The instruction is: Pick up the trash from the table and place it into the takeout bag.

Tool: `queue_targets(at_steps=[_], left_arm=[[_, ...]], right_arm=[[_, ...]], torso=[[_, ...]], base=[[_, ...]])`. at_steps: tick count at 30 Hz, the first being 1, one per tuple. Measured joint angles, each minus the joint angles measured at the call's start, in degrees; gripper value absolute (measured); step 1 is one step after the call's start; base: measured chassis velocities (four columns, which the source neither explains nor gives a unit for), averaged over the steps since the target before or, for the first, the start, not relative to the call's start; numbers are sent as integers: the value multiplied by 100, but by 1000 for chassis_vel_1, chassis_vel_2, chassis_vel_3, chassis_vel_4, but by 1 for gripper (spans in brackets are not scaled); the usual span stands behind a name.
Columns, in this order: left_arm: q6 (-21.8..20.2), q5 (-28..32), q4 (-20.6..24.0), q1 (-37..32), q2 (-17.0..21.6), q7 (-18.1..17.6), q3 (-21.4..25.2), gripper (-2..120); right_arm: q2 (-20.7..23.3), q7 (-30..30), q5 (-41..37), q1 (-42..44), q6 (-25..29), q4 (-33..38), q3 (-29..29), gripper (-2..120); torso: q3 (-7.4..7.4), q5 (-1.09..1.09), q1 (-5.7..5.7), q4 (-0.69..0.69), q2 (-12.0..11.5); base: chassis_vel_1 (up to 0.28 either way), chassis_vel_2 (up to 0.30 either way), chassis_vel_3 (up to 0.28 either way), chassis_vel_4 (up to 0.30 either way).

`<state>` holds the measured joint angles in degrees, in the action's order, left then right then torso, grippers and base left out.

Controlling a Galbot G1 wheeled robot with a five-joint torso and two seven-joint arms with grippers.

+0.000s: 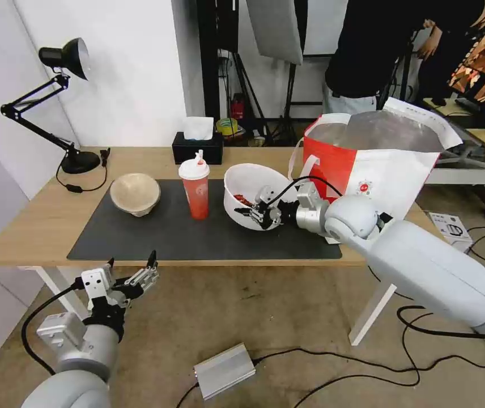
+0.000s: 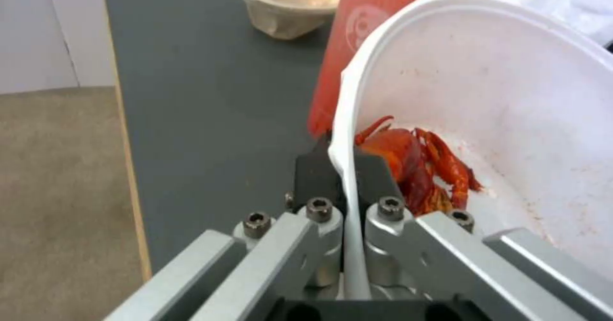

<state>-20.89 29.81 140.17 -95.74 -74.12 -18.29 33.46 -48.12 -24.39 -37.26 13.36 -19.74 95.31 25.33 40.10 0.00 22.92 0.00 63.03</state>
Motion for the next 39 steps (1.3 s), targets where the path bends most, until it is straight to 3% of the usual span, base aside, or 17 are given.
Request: queue_targets(at_steps=[24,39], left_arm=[[19,-81,17,-43,-36,-3,-10,100],[28,-125,-11,-23,-61,-3,-65,100]], right_arm=[[-139,28,-187,-247,4,174,-39,0],[5,19,-280,-399,3,215,-52,0]], torso=[[0,0,0,0,0],[0,0,0,0,0]], base=[[0,0,0,0],[0,0,0,0]])
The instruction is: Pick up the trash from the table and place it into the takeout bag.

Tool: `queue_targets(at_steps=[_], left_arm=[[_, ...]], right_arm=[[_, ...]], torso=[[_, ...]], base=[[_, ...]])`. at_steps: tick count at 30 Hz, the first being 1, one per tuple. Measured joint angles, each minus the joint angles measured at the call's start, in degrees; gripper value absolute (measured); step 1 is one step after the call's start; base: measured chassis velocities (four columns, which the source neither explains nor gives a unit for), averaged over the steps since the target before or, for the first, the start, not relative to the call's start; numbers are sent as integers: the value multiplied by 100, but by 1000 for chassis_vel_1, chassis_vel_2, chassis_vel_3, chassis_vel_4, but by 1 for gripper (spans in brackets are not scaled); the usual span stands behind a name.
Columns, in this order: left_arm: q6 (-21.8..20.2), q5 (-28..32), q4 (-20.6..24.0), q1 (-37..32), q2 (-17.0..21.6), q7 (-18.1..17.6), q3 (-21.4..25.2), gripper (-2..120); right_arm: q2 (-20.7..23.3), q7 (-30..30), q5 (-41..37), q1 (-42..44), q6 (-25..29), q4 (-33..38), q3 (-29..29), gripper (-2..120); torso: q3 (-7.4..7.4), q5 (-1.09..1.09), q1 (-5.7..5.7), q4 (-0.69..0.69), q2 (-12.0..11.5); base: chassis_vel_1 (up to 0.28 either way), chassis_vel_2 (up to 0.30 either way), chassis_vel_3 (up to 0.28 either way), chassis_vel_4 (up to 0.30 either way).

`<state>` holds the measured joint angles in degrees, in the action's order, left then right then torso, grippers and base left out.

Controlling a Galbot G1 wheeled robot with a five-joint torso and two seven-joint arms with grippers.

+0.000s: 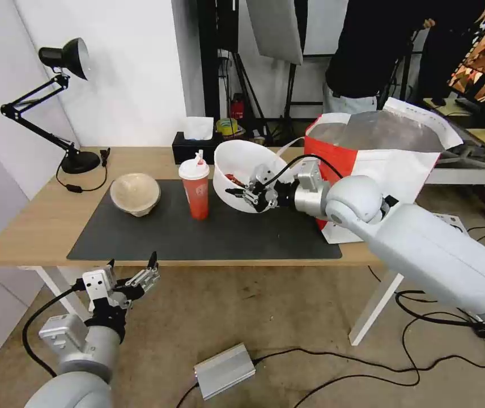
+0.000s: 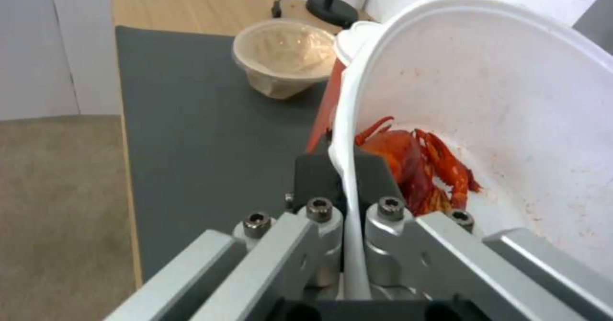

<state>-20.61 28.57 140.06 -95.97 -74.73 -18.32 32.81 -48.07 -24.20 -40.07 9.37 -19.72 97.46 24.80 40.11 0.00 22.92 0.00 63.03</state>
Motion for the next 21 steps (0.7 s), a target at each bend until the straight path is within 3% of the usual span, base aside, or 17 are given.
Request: queue_targets(at_steps=[21], left_arm=[[8,-113,-69,19,-72,6,-137,100]], right_arm=[[211,-8,-224,-277,15,64,-145,0]], torso=[[0,0,0,0,0]], base=[[0,0,0,0]])
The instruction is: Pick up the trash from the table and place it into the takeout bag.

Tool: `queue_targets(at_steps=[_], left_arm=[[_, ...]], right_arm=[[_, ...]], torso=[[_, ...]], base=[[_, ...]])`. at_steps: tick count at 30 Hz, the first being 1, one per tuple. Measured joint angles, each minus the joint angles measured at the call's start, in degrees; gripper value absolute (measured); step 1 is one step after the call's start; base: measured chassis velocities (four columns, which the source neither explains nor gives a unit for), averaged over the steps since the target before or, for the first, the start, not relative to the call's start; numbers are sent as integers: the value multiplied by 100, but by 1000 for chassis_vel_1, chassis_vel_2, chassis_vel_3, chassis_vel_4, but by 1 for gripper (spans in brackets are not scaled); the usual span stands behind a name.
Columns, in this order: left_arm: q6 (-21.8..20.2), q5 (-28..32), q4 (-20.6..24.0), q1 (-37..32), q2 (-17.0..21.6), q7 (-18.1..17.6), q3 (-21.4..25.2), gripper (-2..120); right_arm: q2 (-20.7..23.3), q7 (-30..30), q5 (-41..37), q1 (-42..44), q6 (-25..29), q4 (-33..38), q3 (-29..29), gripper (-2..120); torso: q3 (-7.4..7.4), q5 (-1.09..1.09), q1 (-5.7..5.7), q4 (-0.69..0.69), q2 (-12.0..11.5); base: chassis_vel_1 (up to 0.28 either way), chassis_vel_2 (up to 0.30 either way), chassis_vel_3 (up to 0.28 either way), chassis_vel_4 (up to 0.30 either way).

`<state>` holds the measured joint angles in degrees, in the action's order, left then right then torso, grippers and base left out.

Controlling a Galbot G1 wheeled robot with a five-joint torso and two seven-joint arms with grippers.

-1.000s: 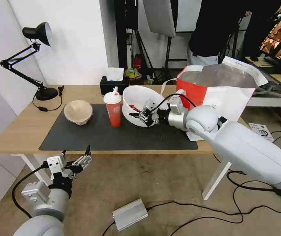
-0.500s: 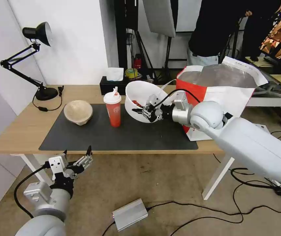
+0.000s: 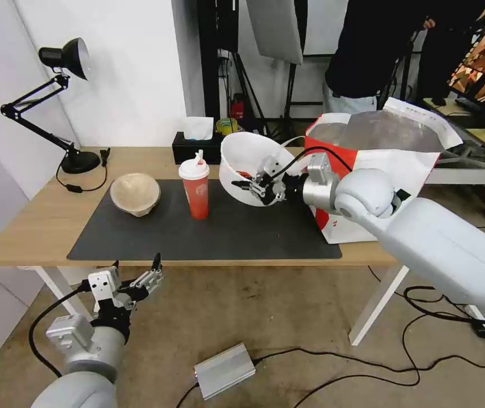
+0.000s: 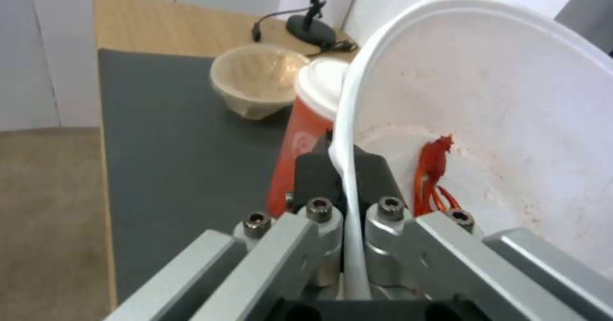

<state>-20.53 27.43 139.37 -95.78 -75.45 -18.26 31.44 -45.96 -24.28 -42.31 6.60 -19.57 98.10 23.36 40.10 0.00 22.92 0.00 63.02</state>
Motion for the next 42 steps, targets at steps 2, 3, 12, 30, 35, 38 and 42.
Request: queue_targets(at_steps=[2,3,12,30,35,38,42], left_arm=[[3,-7,0,0,-9,1,-1,100],[4,-10,0,0,-17,1,-2,100],[9,-29,1,-9,-33,4,-3,100],[20,-92,2,-11,-166,7,-73,100],[23,-91,-20,9,-175,6,-91,100],[27,-90,-25,17,-174,7,-88,100],[50,-69,-26,2,-166,6,-82,100]], right_arm=[[14,-2,-28,-56,0,-12,-2,0],[20,-3,-38,-76,0,-15,-2,0],[-17,-21,-151,-299,1,-86,5,0],[-237,-106,-419,-725,9,-323,90,0],[-309,-115,-475,-885,12,-411,183,0],[-350,-117,-485,-930,13,-446,202,0],[-417,-125,-503,-997,20,-479,208,0]], torso=[[0,0,0,0,0],[0,0,0,0,0],[0,0,0,0,0],[0,0,0,0,0],[0,0,0,0,0],[0,0,0,0,0],[0,0,0,0,0]], base=[[0,0,0,0],[0,0,0,0],[0,0,0,0],[0,0,0,0],[0,0,0,0],[0,0,0,0],[0,0,0,0]])
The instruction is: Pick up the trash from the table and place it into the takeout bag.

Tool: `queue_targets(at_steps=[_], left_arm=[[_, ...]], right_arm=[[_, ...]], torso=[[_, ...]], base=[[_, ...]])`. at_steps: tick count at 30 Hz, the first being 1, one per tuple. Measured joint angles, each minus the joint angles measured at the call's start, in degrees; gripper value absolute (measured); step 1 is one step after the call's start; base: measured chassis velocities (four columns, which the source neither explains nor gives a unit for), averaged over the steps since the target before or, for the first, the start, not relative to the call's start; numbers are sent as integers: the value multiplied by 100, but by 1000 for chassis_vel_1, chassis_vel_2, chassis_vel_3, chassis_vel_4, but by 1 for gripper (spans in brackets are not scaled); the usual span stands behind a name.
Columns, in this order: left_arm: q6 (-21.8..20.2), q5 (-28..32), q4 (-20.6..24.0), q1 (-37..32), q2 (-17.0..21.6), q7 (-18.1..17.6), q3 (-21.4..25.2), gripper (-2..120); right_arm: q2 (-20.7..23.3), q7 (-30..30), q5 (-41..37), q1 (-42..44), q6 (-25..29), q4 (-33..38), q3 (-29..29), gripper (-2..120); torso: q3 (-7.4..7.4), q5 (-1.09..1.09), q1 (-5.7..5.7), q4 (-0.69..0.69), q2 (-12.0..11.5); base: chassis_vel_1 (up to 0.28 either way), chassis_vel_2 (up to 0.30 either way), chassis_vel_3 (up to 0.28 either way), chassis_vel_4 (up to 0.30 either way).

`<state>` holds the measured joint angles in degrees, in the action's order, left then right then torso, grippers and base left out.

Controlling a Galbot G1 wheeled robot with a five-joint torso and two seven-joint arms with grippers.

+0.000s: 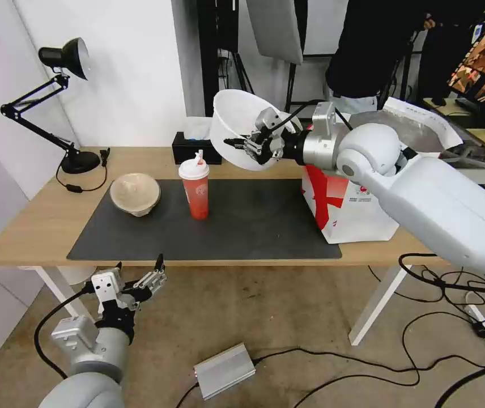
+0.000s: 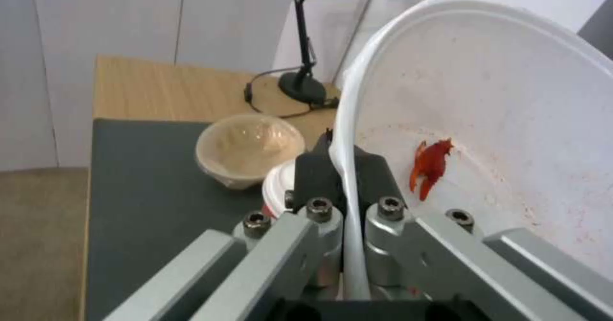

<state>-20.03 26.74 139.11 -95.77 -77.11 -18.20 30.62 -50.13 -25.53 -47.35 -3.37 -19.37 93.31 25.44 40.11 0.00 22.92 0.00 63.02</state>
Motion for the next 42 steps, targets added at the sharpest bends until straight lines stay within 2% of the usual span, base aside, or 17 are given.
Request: queue_targets(at_steps=[23,42], left_arm=[[37,-21,-64,35,-21,12,-36,100],[66,-109,-92,19,-98,22,-121,100]], right_arm=[[-423,2,-180,-606,7,-375,183,0],[-600,-35,-188,-847,49,-690,241,0]], torso=[[0,0,0,0,0],[0,0,0,0,0]], base=[[0,0,0,0],[0,0,0,0]])
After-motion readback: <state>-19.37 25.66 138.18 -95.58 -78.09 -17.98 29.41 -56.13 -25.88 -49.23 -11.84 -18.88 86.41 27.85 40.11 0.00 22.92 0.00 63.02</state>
